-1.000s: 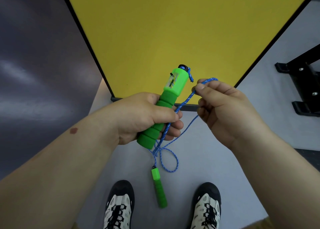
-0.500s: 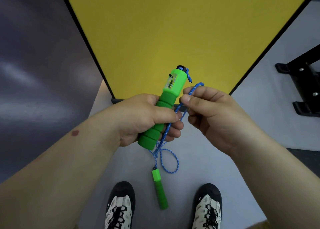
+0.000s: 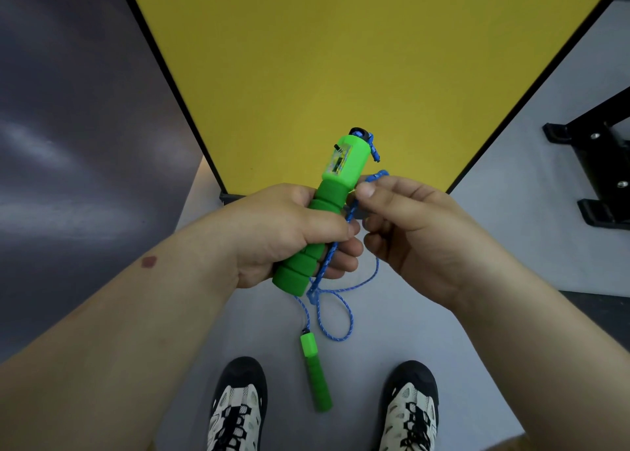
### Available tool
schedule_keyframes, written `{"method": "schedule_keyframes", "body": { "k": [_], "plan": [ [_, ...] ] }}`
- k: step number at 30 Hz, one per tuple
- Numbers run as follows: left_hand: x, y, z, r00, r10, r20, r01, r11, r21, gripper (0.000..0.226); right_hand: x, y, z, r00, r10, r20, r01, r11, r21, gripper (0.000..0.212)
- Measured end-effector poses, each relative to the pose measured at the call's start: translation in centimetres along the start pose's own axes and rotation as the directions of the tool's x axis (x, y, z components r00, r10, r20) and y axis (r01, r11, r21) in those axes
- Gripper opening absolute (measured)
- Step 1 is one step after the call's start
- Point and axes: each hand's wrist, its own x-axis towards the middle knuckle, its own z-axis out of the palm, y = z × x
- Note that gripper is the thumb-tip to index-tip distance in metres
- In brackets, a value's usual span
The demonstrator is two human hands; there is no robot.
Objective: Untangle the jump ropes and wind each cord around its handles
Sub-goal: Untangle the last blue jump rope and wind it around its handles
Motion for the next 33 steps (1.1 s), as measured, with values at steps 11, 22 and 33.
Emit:
{"method": "schedule_keyframes", "body": {
  "k": [11,22,33],
  "plan": [
    [-0.13,0.09,0.06,1.000,-0.004,-0.011,0.004,1.000,-0.024,0.016,0.35,-0.45,-0.38,0.964,-0.117,-0.239,0.135,0.989,0.057,0.005],
    [0.00,0.13,0.01,1.000,0.010,0.008,-0.010,1.000,-0.021,0.004,-0.34,-0.26,0.22,1.000,-0.024,0.018,0.025,0.999,-0.044,0.009],
    [-0.05,0.10,0.15,1.000,-0.003,-0.009,0.003,0.999,-0.036,0.010,0.25,-0.52,-0.46,0.977,-0.107,-0.187,0.120,0.991,0.059,0.002]
  ]
}}
